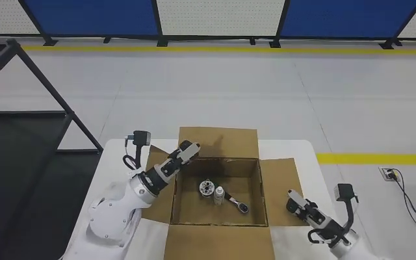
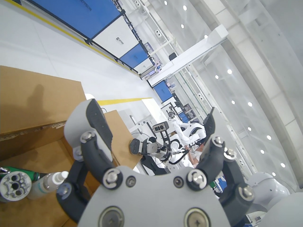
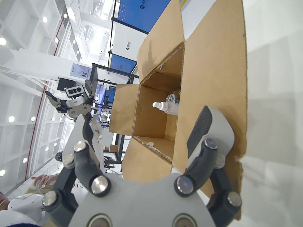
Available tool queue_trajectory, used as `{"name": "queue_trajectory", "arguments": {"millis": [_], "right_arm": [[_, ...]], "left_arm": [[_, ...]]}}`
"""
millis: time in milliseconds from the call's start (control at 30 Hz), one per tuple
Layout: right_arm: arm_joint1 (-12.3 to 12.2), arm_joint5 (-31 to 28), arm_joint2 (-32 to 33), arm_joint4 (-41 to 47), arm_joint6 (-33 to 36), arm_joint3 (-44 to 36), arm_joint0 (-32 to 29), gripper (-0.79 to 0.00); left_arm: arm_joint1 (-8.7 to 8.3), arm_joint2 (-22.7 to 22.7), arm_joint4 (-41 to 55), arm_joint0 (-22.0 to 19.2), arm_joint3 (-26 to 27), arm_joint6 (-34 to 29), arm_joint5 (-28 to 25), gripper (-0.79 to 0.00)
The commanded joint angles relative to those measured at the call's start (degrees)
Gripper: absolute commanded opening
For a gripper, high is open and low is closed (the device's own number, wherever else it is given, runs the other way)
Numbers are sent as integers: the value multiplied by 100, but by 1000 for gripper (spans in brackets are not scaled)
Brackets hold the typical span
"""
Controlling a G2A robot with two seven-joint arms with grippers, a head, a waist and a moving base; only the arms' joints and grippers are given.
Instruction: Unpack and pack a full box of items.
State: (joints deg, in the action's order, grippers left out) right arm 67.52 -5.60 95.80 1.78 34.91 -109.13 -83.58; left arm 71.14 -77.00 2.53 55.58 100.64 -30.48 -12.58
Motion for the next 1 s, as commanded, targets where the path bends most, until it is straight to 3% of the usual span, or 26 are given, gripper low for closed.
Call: {"name": "queue_trajectory", "arguments": {"millis": [0, 467, 767, 967], "right_arm": [[5, 71, -83, -95, -156, 92, 67, 0], [1, 197, -444, -164, -287, 355, 492, 0], [10, 344, -522, -30, -577, 574, 681, 0], [26, 782, -696, -537, -1119, 684, 801, 0]], "left_arm": [[-26, -155, 1, 220, 37, 31, 23, 0], [-117, -906, 197, 1502, 164, 603, 78, 0], [-121, -1030, 422, 1825, -81, 833, 61, 0], [-119, -964, 485, 1901, -115, 789, 77, 0]]}}
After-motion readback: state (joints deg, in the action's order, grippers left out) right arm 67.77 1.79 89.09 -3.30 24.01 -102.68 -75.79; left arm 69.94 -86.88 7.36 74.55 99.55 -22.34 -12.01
